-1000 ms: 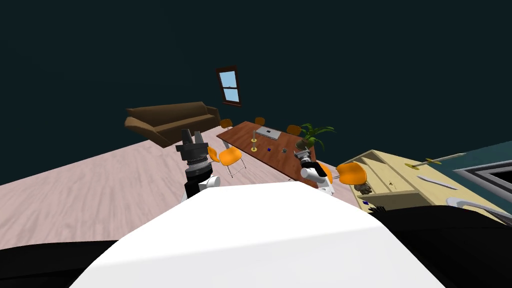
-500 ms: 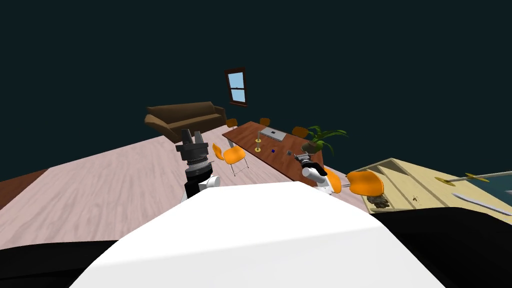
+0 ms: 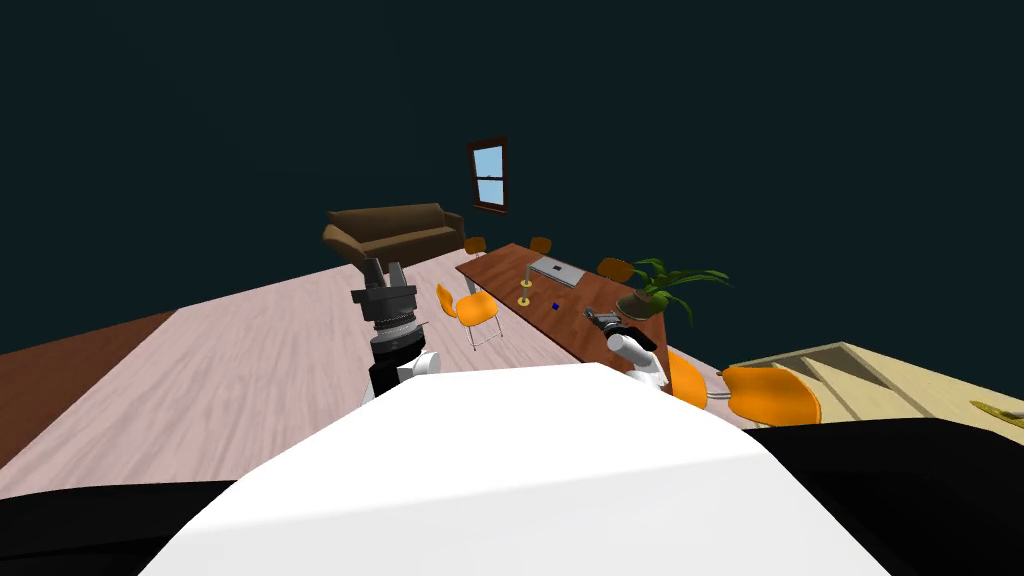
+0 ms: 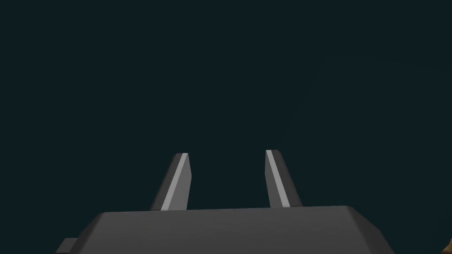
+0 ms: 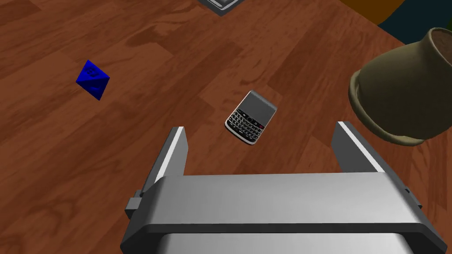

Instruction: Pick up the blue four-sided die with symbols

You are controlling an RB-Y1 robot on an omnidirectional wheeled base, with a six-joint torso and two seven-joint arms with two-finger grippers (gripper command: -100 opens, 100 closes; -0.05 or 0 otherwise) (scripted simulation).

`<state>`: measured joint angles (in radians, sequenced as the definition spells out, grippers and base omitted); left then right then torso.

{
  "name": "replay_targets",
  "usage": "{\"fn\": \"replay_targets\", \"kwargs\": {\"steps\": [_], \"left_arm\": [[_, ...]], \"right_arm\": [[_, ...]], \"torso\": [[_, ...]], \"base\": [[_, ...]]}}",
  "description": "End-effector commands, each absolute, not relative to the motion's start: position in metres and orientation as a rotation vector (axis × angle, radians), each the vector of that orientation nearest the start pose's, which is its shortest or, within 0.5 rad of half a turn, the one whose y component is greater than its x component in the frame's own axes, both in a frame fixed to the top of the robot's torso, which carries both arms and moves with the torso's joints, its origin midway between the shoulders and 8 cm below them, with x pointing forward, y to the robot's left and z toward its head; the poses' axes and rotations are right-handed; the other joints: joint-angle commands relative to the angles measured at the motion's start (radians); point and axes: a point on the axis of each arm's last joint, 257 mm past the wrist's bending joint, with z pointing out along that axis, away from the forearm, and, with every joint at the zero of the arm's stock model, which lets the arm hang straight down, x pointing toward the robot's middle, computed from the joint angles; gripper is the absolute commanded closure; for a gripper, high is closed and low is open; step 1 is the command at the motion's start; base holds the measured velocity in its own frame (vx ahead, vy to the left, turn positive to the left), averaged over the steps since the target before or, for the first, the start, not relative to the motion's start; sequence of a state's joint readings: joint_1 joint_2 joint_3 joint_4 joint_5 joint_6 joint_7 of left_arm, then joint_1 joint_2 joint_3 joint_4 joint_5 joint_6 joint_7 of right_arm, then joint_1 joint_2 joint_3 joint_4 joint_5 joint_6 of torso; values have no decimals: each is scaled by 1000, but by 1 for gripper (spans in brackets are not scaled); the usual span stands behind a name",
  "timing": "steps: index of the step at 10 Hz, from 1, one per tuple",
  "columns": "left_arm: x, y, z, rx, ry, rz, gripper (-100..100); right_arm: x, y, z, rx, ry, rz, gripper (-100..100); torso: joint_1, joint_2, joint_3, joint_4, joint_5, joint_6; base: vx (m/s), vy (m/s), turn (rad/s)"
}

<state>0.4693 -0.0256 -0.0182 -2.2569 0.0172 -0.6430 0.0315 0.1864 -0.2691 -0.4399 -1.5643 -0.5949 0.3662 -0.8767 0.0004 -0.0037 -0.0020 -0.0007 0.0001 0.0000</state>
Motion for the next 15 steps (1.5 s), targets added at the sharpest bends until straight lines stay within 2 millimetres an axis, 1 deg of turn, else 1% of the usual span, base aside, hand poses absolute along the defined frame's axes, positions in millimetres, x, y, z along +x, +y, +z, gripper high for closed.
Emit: {"fn": "replay_targets", "kwargs": {"steps": [1,2,3,4,5,6,7,8,12,15], "left_arm": [[324,272,49,-579,467,-1400,0],[324,272,49,-579,467,-1400,0],[324,272,49,-579,467,-1400,0],[324,272,49,-579,467,-1400,0],[324,272,49,-579,467,-1400,0],[324,272,49,-579,467,-1400,0],[324,272,49,-579,467,-1400,0],[324,272,49,-579,467,-1400,0],[324,272,49,-579,467,-1400,0],[324,272,49,-579,467,-1400,0]], "right_arm": [[407,-532,-345,-3013,145,-1759,-100],[404,-533,-352,-3020,163,-1734,-100],[399,-537,-365,-2999,263,-1671,-100],[397,-540,-372,-2968,350,-1630,-100],[394,-541,-377,-2974,358,-1612,-100],[389,-544,-388,-2946,447,-1557,-100],[387,-546,-395,-2913,524,-1517,-100],[384,-546,-400,-2917,532,-1501,-100],[366,-548,-435,-2791,809,-1319,-100],[351,-543,-460,-2712,955,-1198,-100]], "torso": [[0,0,0,0,0,0],[0,-1,0,0,0,0],[0,0,0,0,0,1],[0,0,0,0,0,1],[0,-1,0,0,0,0],[0,-1,0,0,0,1],[0,-1,0,0,0,1],[0,-2,-1,0,0,0],[0,-2,-1,-1,0,1],[-1,-2,-1,-1,0,1]], "base": [[61,13,284],[48,7,93],[43,14,136],[54,13,320],[54,-5,126],[57,-3,161],[78,-1,292],[60,-3,92],[69,-2,222],[70,-20,157]]}}
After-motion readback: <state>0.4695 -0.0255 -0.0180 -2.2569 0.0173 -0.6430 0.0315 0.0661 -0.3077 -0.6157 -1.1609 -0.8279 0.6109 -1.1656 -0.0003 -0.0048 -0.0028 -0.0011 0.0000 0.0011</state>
